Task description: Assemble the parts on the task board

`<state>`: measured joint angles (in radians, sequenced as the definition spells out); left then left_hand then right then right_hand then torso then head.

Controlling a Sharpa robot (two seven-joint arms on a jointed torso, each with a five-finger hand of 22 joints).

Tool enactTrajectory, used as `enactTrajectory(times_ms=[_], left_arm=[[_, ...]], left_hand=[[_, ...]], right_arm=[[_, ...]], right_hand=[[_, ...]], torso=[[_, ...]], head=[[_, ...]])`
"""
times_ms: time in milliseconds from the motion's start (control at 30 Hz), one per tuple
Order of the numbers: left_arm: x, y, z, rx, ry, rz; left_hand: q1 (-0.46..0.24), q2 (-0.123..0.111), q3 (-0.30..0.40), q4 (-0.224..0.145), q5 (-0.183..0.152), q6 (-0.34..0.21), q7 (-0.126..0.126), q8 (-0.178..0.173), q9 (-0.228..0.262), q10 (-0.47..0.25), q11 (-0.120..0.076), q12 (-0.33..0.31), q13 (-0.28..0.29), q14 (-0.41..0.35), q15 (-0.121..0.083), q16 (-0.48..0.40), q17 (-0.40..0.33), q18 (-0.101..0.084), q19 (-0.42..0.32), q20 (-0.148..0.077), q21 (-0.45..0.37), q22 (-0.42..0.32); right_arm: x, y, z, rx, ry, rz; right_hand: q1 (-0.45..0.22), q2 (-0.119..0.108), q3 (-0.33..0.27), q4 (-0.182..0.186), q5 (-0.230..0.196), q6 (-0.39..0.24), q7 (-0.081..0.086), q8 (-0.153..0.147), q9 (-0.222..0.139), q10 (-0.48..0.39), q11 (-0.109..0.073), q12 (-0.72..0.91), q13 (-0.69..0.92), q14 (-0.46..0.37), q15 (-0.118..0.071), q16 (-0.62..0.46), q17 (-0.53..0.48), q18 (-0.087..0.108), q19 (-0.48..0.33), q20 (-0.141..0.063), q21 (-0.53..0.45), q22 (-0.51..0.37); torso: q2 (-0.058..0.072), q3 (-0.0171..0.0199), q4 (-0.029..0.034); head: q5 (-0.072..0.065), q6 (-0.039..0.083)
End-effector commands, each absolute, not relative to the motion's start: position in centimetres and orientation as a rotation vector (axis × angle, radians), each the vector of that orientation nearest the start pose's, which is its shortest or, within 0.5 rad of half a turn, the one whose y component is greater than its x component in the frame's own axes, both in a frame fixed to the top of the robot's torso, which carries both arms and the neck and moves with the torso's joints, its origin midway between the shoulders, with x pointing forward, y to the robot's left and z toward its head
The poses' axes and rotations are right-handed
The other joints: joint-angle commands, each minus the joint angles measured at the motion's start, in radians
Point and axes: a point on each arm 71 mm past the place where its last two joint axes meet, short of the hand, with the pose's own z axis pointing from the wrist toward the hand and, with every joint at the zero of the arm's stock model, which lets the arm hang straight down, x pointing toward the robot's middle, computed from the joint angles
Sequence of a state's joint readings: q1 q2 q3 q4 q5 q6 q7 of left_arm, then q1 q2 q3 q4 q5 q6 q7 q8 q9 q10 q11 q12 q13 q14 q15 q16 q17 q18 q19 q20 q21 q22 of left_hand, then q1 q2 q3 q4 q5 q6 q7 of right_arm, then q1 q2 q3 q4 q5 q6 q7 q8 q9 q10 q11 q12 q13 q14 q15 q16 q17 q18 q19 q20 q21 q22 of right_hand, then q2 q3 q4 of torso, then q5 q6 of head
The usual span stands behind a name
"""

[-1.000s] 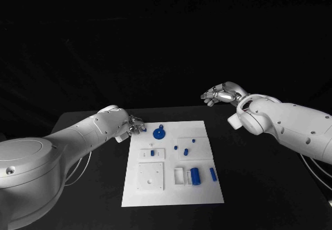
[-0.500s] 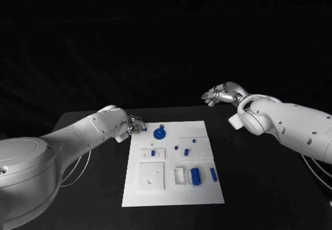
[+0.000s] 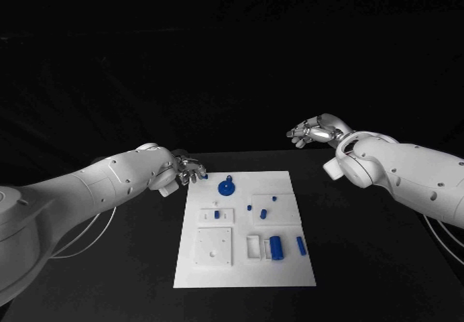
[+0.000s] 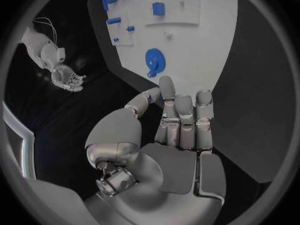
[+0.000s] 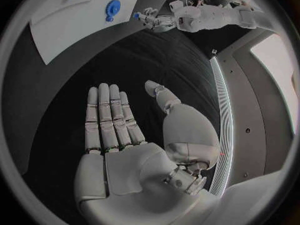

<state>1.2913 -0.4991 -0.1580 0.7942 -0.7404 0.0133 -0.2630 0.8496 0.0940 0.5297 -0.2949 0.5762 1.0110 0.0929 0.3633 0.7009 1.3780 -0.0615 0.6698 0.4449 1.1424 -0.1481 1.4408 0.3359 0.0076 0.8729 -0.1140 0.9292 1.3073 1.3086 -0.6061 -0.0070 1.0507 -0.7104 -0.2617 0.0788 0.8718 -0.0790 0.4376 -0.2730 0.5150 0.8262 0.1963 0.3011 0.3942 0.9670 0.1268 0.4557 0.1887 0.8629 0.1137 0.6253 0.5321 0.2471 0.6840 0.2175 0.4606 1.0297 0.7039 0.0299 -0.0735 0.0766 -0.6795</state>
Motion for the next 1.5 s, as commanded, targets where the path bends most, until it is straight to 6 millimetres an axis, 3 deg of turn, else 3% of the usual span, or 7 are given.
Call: enactTrajectory(times_ms=[33, 433, 767, 1033, 1267, 1500], left_arm=[[58.6, 25.6, -22.7, -0.663, 2.055, -0.473], [55.3, 25.2, -23.5, -0.624, 2.056, -0.475], [52.3, 24.1, -25.4, -0.571, 2.077, -0.454], [51.6, 23.2, -26.7, -0.522, 2.091, -0.44], [51.5, 22.7, -27.7, -0.5, 2.116, -0.421], [51.1, 22.3, -29.0, -0.493, 2.134, -0.413]], left_hand=[[0.009, 0.002, 0.005, 0.002, 0.007, 0.071, -0.047, 0.006, 0.002, 0.009, -0.001, 0.004, 0.001, 0.026, -0.019, 0.005, 0.002, 0.0, 0.008, -0.133, 0.007, 0.019], [0.003, -0.004, 0.004, 0.001, 0.024, 0.083, -0.052, 0.008, 0.004, 0.024, -0.005, 0.005, 0.002, 0.037, -0.023, 0.007, 0.004, 0.002, 0.016, -0.137, 0.013, 0.019], [-0.002, -0.008, 0.004, 0.0, 0.042, 0.095, -0.055, 0.011, 0.006, 0.036, -0.009, 0.008, 0.005, 0.046, -0.027, 0.01, 0.007, 0.004, 0.023, -0.141, 0.019, 0.019], [-0.004, -0.009, 0.004, 0.0, 0.044, 0.098, -0.056, 0.011, 0.006, 0.039, -0.009, 0.008, 0.006, 0.048, -0.028, 0.011, 0.008, 0.004, 0.024, -0.141, 0.02, 0.02], [-0.008, -0.008, 0.003, 0.0, 0.048, 0.102, -0.057, 0.012, 0.006, 0.042, -0.01, 0.011, 0.008, 0.051, -0.029, 0.013, 0.01, 0.005, 0.026, -0.142, 0.023, 0.02], [-0.013, -0.009, 0.006, 0.0, 0.064, 0.106, -0.058, 0.012, 0.006, 0.044, -0.011, 0.013, 0.011, 0.052, -0.029, 0.013, 0.011, 0.005, 0.026, -0.143, 0.024, 0.02]], right_arm=[[58.8, -22.5, -14.5, 0.528, 1.602, 0.945], [58.8, -22.9, -15.7, 0.536, 1.625, 0.923], [58.8, -22.7, -16.0, 0.534, 1.632, 0.922], [58.8, -22.5, -16.0, 0.531, 1.633, 0.925], [58.8, -22.4, -16.0, 0.528, 1.635, 0.928], [58.8, -22.4, -16.0, 0.527, 1.635, 0.928]], right_hand=[[0.012, -0.001, 0.001, 0.005, 0.004, -0.001, -0.001, 0.002, -0.001, 0.005, 0.001, 0.007, -0.002, -0.008, 0.002, 0.003, -0.002, 0.01, -0.004, 0.005, -0.007, 0.001], [0.013, 0.0, 0.002, 0.005, 0.005, -0.001, -0.001, 0.002, -0.001, 0.005, 0.001, 0.007, -0.003, -0.009, 0.001, 0.003, -0.002, 0.01, -0.004, 0.005, -0.007, 0.001], [0.013, 0.001, 0.002, 0.005, 0.006, -0.001, -0.001, 0.002, -0.001, 0.005, 0.001, 0.008, -0.004, -0.009, 0.001, 0.003, -0.003, 0.01, -0.004, 0.005, -0.008, 0.002], [0.014, 0.001, 0.003, 0.005, 0.009, 0.0, -0.001, 0.003, -0.002, 0.005, 0.001, 0.008, -0.006, -0.009, 0.001, 0.003, -0.003, 0.01, -0.004, 0.006, -0.008, 0.002], [0.014, 0.001, 0.003, 0.005, 0.012, 0.0, -0.001, 0.003, -0.002, 0.005, 0.001, 0.009, -0.007, -0.009, 0.001, 0.004, -0.003, 0.011, -0.004, 0.006, -0.008, 0.002], [0.014, 0.001, 0.004, 0.005, 0.014, 0.0, -0.001, 0.003, -0.002, 0.005, 0.001, 0.009, -0.008, -0.009, 0.001, 0.004, -0.004, 0.011, -0.004, 0.006, -0.009, 0.003]], torso=[[-0.015, 0.0007, 0.0091], [-0.042, 0.0019, 0.0246], [-0.049, 0.0041, 0.0282], [-0.05, 0.0036, 0.0351], [-0.047, 0.0049, 0.0292], [-0.045, 0.005, 0.0302]], head=[[-0.001, -0.005], [-0.007, -0.024], [-0.003, -0.034], [-0.004, -0.038], [0.001, -0.038], [-0.002, -0.042]])
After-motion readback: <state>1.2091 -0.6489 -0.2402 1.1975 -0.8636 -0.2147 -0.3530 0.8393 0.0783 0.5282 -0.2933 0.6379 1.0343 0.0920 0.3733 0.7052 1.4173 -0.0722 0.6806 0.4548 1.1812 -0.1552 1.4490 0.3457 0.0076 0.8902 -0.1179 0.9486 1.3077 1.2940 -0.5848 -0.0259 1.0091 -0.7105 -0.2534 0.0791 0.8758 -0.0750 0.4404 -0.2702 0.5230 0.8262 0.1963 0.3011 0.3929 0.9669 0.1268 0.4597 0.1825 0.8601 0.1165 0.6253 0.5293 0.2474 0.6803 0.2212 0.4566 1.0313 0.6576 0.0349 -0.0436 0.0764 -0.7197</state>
